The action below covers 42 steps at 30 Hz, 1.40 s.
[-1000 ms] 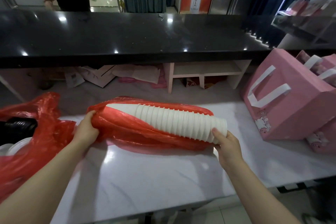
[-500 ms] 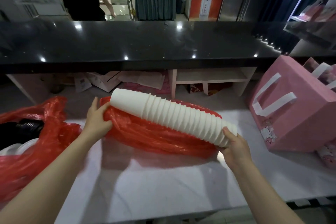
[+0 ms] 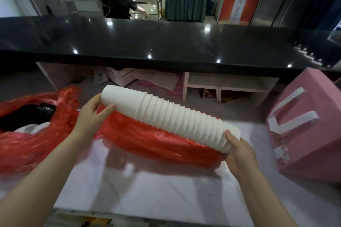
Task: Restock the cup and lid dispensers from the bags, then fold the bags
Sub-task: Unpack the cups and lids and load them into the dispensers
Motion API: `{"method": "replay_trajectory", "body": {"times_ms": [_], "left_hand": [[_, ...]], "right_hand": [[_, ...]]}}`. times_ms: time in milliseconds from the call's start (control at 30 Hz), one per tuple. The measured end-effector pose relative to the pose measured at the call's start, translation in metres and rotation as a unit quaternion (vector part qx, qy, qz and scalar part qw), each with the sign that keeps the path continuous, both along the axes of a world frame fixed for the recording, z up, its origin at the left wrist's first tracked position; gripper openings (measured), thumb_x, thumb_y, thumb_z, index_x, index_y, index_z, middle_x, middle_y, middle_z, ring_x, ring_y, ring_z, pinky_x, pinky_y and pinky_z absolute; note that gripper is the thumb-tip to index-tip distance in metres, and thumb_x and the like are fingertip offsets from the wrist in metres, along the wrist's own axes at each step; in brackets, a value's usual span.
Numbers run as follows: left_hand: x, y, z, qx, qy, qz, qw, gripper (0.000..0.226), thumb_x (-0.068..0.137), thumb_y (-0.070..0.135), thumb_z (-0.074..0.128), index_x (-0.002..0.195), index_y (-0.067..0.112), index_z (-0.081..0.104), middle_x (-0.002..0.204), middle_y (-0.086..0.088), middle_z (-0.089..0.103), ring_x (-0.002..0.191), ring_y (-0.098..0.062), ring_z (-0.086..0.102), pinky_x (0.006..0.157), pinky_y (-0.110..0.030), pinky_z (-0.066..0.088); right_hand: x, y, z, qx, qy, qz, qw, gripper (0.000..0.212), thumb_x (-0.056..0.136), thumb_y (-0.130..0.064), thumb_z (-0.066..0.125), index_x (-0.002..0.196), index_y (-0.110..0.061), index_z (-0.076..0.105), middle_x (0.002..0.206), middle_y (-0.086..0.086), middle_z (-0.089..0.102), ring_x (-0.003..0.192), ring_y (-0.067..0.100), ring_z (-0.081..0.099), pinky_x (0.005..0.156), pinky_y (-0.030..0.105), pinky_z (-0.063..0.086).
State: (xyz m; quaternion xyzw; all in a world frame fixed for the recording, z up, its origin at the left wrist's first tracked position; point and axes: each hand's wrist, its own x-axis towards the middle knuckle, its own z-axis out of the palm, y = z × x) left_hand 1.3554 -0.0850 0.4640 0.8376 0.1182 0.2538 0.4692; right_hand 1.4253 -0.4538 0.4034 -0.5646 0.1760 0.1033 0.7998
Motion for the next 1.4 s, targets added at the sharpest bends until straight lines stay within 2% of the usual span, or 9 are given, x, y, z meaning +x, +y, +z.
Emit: {"method": "replay_trajectory", "body": {"times_ms": [100,167,267,367,533,700,967,1200,1400], "left_hand": [[-0.006,-0.008,0.008,0.011,-0.017,0.031,0.999,0.037,0.087,0.001,0.064,0.123,0.007,0.057,0.090,0.008,0.060,0.075,0.009,0.054,0.071,-0.010,0.044],[-0.009,-0.014,0.018,-0.013,-0.023,0.045,0.999,0.041,0.087,0.002,0.064,0.127,0.009,0.054,0.103,-0.003,0.061,0.084,-0.002,0.057,0.077,-0.021,0.048],[-0.016,-0.019,0.036,-0.028,-0.047,0.061,0.997,0.043,0.088,0.004,0.063,0.129,0.011,0.052,0.109,0.003,0.059,0.089,0.007,0.058,0.078,-0.009,0.046],[-0.030,-0.021,0.051,-0.052,-0.081,0.068,0.993,0.042,0.088,0.005,0.062,0.126,0.020,0.051,0.109,0.006,0.058,0.098,-0.005,0.059,0.083,-0.023,0.050],[-0.074,-0.011,0.073,-0.031,-0.125,0.098,0.987,0.041,0.084,0.019,0.064,0.119,0.037,0.054,0.097,0.015,0.058,0.078,0.001,0.062,0.062,-0.015,0.051],[-0.154,-0.002,0.089,-0.031,-0.166,0.157,0.973,0.041,0.078,0.022,0.064,0.110,0.044,0.051,0.109,0.018,0.057,0.098,-0.004,0.060,0.081,-0.024,0.053],[-0.359,0.002,0.109,-0.020,-0.213,0.294,0.932,0.036,0.079,0.024,0.064,0.104,0.049,0.054,0.107,0.019,0.061,0.096,-0.001,0.062,0.083,-0.027,0.055],[-0.533,-0.004,0.136,-0.013,-0.290,0.376,0.880,0.072,0.076,0.028,0.070,0.137,0.020,0.032,0.129,-0.001,0.055,0.115,-0.013,0.056,0.099,-0.042,0.047],[-0.628,-0.014,0.170,0.013,-0.350,0.419,0.838,0.066,0.076,0.018,0.069,0.134,0.005,0.039,0.108,0.002,0.065,0.101,-0.015,0.060,0.093,-0.036,0.049]], "right_hand": [[0.006,-0.007,0.003,-0.047,-0.022,0.065,0.997,0.034,0.090,-0.024,0.062,0.123,-0.016,0.056,0.108,0.003,0.065,0.099,0.029,0.060,0.068,0.040,0.052],[0.010,-0.010,0.002,-0.048,-0.012,0.113,0.992,0.031,0.091,-0.018,0.060,0.122,-0.020,0.055,0.111,0.003,0.062,0.099,0.029,0.060,0.065,0.040,0.054],[0.011,-0.004,0.003,-0.047,-0.013,0.135,0.990,0.037,0.090,-0.003,0.054,0.124,-0.018,0.051,0.117,0.010,0.060,0.093,0.029,0.060,0.064,0.036,0.049],[0.010,0.009,0.005,-0.035,-0.052,0.167,0.984,0.047,0.089,0.004,0.048,0.133,-0.011,0.043,0.127,0.021,0.055,0.095,0.033,0.056,0.068,0.038,0.041],[-0.006,0.041,0.009,-0.011,-0.071,0.198,0.978,0.048,0.091,0.004,0.047,0.135,-0.014,0.044,0.125,0.013,0.060,0.098,0.030,0.059,0.066,0.032,0.044],[-0.044,0.079,0.017,-0.043,-0.123,0.252,0.959,0.040,0.091,0.000,0.048,0.121,-0.025,0.059,0.111,-0.002,0.069,0.096,0.019,0.065,0.072,0.032,0.049],[-0.160,0.156,0.045,-0.097,-0.241,0.324,0.910,0.039,0.090,-0.003,0.058,0.125,-0.020,0.054,0.111,-0.002,0.063,0.098,0.017,0.061,0.071,0.030,0.050],[-0.289,0.244,0.071,-0.090,-0.308,0.425,0.847,0.036,0.088,-0.007,0.062,0.118,-0.024,0.053,0.108,-0.007,0.061,0.104,0.019,0.059,0.092,0.047,0.051],[-0.382,0.306,0.097,-0.025,-0.334,0.479,0.812,0.045,0.082,-0.008,0.069,0.117,-0.023,0.047,0.104,-0.008,0.058,0.095,0.011,0.061,0.086,0.043,0.056]]}}
